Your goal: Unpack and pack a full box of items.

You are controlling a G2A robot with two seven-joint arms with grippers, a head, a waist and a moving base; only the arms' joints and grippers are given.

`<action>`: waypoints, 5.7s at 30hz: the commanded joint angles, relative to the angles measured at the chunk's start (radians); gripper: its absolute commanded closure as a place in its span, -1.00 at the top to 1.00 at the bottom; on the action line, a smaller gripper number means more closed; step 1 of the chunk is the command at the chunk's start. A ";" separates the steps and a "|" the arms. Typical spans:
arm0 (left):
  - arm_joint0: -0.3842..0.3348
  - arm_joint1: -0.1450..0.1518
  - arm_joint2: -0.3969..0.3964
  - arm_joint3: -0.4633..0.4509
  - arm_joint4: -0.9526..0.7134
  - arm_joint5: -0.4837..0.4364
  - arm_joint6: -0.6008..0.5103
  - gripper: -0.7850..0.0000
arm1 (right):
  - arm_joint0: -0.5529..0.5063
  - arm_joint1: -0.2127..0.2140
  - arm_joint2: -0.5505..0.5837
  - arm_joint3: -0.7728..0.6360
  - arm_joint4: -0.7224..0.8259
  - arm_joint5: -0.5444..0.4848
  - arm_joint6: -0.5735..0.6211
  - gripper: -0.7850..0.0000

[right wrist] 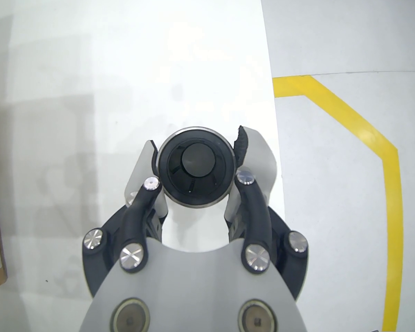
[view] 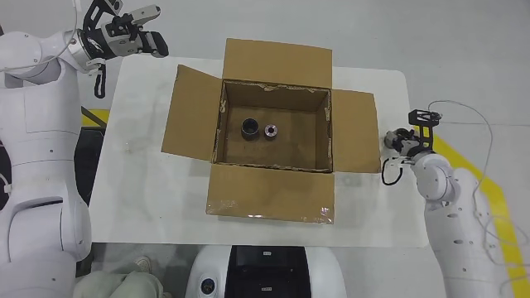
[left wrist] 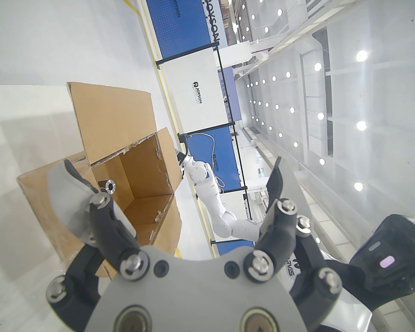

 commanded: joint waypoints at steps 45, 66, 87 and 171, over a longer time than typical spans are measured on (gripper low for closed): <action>0.000 0.000 0.000 0.000 0.000 0.000 0.000 1.00 | -0.025 -0.001 -0.221 -0.608 -0.117 -0.060 0.011 -1.00; 0.000 0.000 0.000 0.000 0.000 0.000 0.000 1.00 | 0.097 -0.025 -0.446 -0.475 -0.049 -0.121 0.121 -1.00; 0.000 0.000 0.000 0.000 0.000 0.000 0.000 1.00 | 0.287 -0.072 -0.596 -0.130 0.035 -0.088 0.153 -1.00; 0.000 0.000 0.000 0.000 0.000 0.000 0.000 1.00 | -0.060 0.000 -0.039 -0.424 0.901 -0.267 0.316 1.00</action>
